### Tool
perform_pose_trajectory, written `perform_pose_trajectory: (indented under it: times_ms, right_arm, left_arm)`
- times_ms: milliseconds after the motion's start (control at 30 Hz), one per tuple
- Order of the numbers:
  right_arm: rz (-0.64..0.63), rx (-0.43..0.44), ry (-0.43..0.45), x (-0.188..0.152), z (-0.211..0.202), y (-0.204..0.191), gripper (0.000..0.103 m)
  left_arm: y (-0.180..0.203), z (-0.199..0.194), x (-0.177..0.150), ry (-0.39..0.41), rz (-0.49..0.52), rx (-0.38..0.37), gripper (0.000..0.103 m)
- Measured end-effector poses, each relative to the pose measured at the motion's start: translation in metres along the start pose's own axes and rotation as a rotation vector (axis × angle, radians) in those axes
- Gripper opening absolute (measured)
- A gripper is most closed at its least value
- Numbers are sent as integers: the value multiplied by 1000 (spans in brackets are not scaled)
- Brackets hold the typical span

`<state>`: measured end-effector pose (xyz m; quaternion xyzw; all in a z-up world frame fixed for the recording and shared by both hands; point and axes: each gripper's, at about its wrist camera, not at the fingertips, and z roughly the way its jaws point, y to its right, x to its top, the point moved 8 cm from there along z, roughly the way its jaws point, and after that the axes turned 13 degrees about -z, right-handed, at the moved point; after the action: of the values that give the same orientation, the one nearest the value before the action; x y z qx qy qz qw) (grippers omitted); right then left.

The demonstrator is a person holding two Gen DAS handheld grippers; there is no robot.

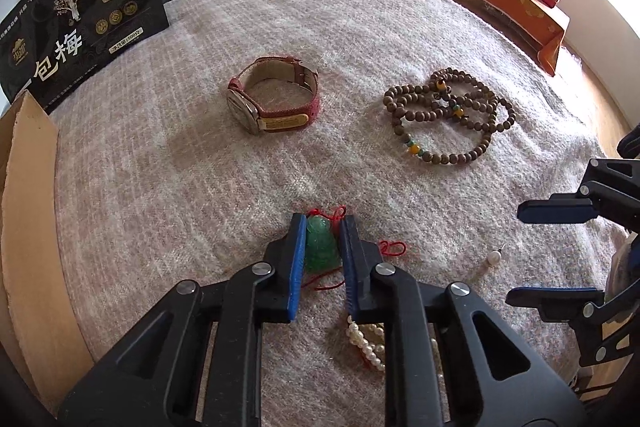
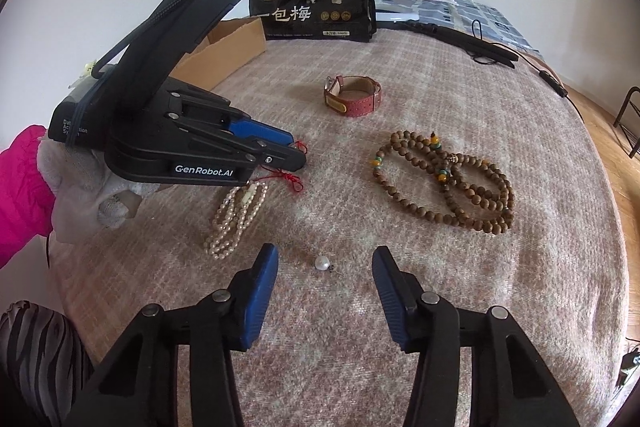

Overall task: Organize jewelry
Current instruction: 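Lift the jade pendant with the left tool while the right tool grips the loose pearl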

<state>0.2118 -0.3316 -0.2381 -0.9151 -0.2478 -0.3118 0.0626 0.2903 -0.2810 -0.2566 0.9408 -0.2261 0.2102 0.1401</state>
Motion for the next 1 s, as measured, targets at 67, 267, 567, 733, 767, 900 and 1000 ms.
perform_pose_trajectory:
  times_ms: [67,267,567,733,767,900,1000]
  right_arm:
    - [-7,9,-4,0,4,-3,43]
    - [-6,29,-11,1,13,-7,35]
    - [1,19,-34,-6,17,-4,27]
    - [-16,7,-55,-7,20,-5,17]
    - [-22,1,-61,-7,20,-5,14]
    - [-31,-10,-70,-6,21,-5,6]
    - [-15,-9,-69,-6,21,-3,6]
  left_arm:
    - [0,0,0,3,-5,-3,14]
    - [0,-1,0,13,-6,-1,13]
    - [-1,-2,0,18,-12,-3,12]
    - [-1,-3,1,22,-12,-1,12]
    - [-1,-3,1,23,-12,-1,12]
    - [-1,-3,1,27,-16,-2,12]
    - [0,-4,1,32,-18,-2,12]
